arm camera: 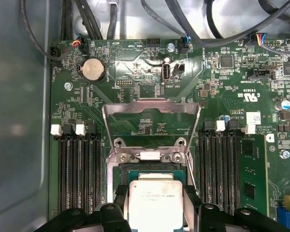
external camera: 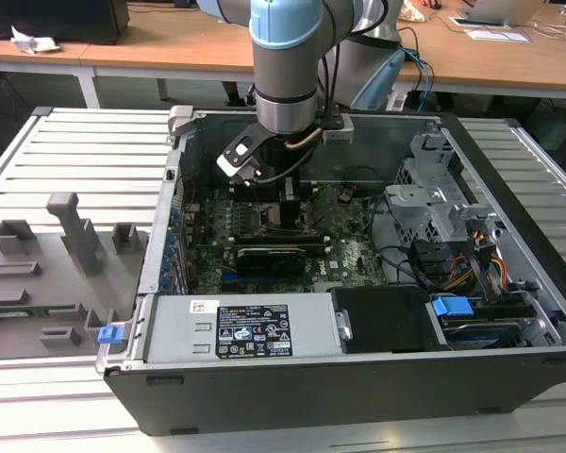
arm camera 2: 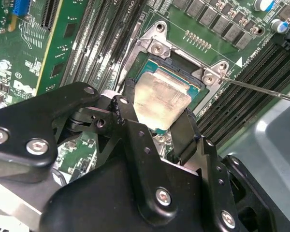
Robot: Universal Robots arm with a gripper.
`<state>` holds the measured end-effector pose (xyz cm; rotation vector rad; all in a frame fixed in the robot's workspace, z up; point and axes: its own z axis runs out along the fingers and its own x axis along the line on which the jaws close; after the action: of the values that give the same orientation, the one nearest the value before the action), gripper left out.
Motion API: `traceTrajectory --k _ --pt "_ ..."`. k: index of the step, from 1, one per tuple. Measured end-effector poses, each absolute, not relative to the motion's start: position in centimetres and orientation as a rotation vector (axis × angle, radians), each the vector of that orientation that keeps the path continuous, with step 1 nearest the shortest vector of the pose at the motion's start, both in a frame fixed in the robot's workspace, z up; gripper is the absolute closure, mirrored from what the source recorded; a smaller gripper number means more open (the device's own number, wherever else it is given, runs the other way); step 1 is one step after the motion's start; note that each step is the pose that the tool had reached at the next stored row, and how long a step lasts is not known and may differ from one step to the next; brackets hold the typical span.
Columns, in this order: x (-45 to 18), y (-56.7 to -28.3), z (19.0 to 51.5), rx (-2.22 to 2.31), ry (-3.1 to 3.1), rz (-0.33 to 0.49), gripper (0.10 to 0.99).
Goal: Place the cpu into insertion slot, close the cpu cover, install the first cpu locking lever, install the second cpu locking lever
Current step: 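Place the cpu into insertion slot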
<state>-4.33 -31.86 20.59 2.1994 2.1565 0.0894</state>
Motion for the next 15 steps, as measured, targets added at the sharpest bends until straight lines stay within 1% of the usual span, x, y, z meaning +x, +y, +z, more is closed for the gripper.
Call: traceTrajectory --k 11,13,14,15 --pt "-4.24 -31.47 19.99 2.19 2.159 0.079 0.549" --pt "-4.24 -31.47 19.99 2.19 2.159 0.079 0.537" --pt "-4.24 -31.47 19.99 2.19 2.158 0.079 0.475" --pt "-4.24 -31.47 20.0 2.19 2.158 0.079 0.475"
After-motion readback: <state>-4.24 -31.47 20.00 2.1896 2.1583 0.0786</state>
